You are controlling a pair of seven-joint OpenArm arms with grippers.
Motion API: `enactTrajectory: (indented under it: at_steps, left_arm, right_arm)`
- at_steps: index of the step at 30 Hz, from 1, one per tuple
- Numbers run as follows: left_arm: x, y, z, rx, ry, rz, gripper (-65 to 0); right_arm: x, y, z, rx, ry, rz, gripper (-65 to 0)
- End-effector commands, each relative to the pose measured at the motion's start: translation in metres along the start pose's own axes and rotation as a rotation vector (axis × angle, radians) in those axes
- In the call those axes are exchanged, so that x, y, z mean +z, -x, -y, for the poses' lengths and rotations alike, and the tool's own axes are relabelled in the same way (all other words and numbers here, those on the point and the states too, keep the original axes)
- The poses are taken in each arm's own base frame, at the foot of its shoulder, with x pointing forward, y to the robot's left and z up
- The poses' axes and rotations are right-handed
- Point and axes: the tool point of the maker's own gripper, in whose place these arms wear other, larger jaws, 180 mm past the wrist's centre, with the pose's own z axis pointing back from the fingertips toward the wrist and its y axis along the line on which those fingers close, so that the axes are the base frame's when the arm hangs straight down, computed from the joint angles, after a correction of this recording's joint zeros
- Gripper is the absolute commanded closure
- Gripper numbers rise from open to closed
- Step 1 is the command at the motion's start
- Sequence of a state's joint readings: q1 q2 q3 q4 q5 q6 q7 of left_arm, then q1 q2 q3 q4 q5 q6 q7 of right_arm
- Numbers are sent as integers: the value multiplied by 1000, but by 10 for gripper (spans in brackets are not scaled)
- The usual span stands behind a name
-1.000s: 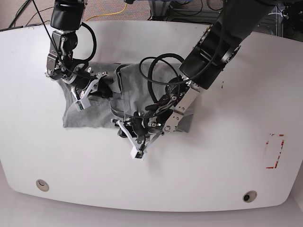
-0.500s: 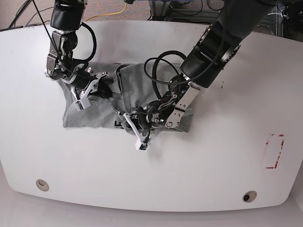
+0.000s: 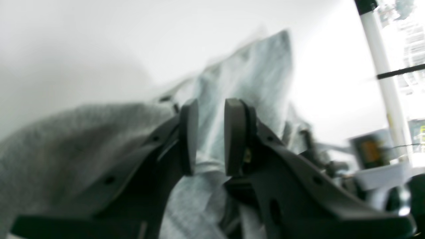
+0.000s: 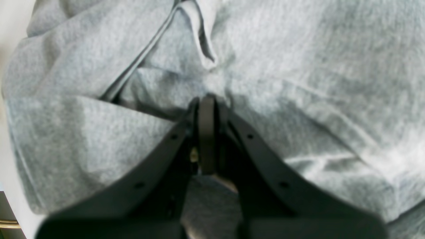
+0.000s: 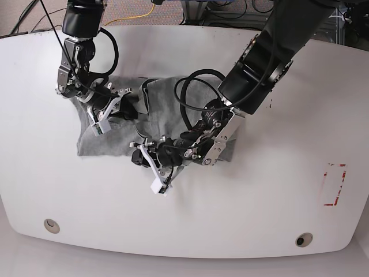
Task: Layout the t-shirt on the table in an organized manner, then fold the t-shirt properly
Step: 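Release the fabric and pull the left gripper back along the shirt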
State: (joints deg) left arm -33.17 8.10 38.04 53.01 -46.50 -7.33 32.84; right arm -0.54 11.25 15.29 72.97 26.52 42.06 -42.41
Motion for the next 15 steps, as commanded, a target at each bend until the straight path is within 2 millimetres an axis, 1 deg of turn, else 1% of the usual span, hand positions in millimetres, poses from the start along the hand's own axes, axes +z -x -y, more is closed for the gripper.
enactTrajectory:
  at_steps: [1, 2, 3, 4, 5, 7, 9, 11, 13, 14, 15]
  left_arm:
    - [8, -43, 39, -45, 95, 110, -119]
    - [11, -48, 44, -55, 106, 125, -119]
    - [15, -55, 54, -74, 127, 147, -119]
    - [17, -58, 58, -81, 136, 156, -119]
    - [20, -57, 61, -85, 143, 165, -119]
    - [27, -54, 57, -90, 140, 177, -119]
    - [35, -51, 50, -106, 125, 185, -119]
    - [46, -53, 37, -139, 95, 196, -119]
    - [57, -54, 22, -158, 62, 204, -119]
    - [63, -49, 11, -157, 42, 201, -119]
    - [67, -46, 5, -155, 30, 202, -119]
  right_arm:
    - [4, 60, 16, 25, 90, -275, -19]
    - [4, 60, 16, 25, 90, -275, -19]
    - [4, 60, 16, 25, 90, -275, -19]
    - [4, 60, 16, 25, 90, -275, -19]
    - [4, 60, 16, 25, 90, -275, -19]
    - [4, 60, 16, 25, 90, -275, -19]
    - [5, 60, 16, 26, 90, -274, -19]
    - [5, 60, 16, 26, 90, -274, -19]
    - [4, 58, 16, 27, 90, -272, -19]
    - [4, 57, 16, 28, 90, -270, -19]
    - [4, 57, 16, 29, 92, -271, -19]
